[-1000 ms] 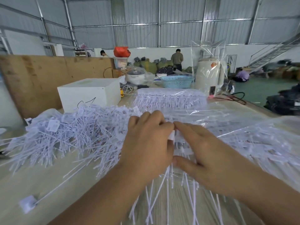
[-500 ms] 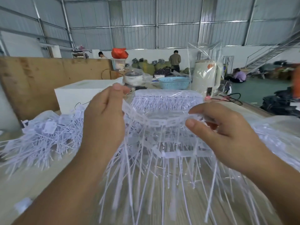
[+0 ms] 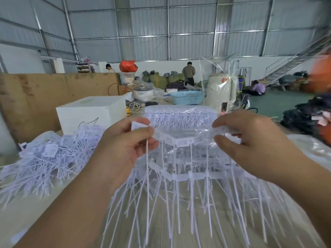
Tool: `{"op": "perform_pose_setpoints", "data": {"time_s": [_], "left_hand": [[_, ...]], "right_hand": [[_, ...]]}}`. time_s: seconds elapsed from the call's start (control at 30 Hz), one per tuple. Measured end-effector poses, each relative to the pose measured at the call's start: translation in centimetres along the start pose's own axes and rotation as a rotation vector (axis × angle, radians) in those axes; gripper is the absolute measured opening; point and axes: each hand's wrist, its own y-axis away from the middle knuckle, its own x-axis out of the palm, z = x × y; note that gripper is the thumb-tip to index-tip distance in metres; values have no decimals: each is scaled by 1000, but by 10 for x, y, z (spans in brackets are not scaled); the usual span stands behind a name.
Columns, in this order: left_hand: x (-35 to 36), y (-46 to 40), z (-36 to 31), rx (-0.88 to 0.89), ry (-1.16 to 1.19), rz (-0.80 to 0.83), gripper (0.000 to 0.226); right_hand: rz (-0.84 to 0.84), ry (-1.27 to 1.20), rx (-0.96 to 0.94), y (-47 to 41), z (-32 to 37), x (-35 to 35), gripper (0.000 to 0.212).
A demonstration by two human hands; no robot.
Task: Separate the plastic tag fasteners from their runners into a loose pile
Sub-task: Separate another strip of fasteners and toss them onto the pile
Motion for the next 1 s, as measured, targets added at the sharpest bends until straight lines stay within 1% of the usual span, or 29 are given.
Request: {"op": "perform_pose_setpoints", "data": {"time_s": [0.13,0.23,0.3,0.33,0.4,0.47,0.53,0.6,0.63,0.7,0.73,0.8,0.87,0.9,0.97,1.0], "left_hand": [[5,1,8,-161,-169,18,16],[4,3,14,-241,-466,43,14],[3,5,16,-288,-644,131,14],[4,7,16,-307,-721,211,15],[6,10,15,-292,-838,367,20],[11,12,14,-253,-857,425,21],[15,14,14,-236,-770,413,18],[17,14,16,-221,-706,398,18],[18,15,17,-214,-689,387,16],[19,16,21,-186,-688,374,13],[20,17,23,-169,-700,375,15],[23,19,27,-155,-725,398,20],[26,21,30,-157,-725,421,20],[27,22,32,-154,-732,427,19],[27,22,35,-129,-764,449,16],[26,22,36,-123,-772,461,12]], "right_hand": [[93,149,-90,7,1,3,30],[175,258,-118,12,-1,3,31],[179,281,-128,10,-3,-4,29],[166,293,-134,9,-4,-10,28],[125,337,-159,5,-5,-23,26],[113,394,-175,3,-6,-33,26],[138,431,-173,4,-9,-36,23],[207,494,-157,7,-12,-32,17],[257,552,-145,10,-14,-27,19],[361,679,-121,15,-17,-13,29],[393,704,-123,18,-17,-4,34],[400,628,-161,21,-15,15,44],[424,476,-207,22,-9,32,49],[453,363,-210,22,-5,37,47],[496,83,-186,22,-1,44,35],[509,-19,-179,22,-2,45,29]]}}
